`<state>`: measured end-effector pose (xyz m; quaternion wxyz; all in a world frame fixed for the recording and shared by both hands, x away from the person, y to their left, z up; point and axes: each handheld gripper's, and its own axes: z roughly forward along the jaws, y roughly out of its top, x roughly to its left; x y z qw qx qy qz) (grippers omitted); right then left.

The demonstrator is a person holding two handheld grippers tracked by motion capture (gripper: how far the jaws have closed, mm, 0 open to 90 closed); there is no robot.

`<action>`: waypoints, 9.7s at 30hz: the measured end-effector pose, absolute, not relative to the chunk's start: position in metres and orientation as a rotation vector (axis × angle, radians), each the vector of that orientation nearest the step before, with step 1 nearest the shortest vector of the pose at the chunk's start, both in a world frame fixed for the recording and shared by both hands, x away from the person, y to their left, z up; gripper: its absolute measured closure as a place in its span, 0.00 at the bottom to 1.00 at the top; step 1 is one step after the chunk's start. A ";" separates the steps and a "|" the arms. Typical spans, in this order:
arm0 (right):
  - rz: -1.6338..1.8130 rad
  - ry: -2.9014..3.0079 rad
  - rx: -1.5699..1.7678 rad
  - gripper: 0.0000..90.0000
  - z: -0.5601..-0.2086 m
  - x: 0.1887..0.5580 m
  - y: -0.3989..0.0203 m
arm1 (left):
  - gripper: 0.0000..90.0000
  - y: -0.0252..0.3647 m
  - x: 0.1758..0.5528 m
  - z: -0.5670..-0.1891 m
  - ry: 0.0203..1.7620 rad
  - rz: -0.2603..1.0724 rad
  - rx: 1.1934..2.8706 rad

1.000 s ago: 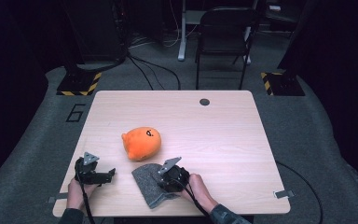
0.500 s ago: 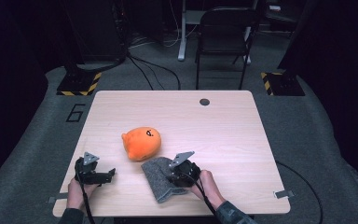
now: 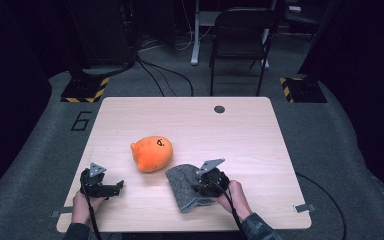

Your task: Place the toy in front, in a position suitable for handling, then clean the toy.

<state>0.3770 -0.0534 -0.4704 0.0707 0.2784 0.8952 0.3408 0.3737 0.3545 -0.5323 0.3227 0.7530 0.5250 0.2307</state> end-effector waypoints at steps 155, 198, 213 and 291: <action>0.931 2.149 1.505 0.03 -0.469 0.378 -0.228 | 0.14 0.271 0.419 -0.457 1.112 0.495 1.977; 0.923 2.153 1.522 0.09 -0.482 0.396 -0.246 | 0.84 0.228 0.413 -0.461 0.906 0.522 1.977; 0.924 2.175 1.497 0.09 -0.483 0.398 -0.243 | 0.84 0.176 0.425 -0.455 0.802 0.466 1.975; 0.953 2.094 1.503 0.08 -0.471 0.415 -0.249 | 0.72 0.160 0.411 -0.481 0.707 0.331 2.072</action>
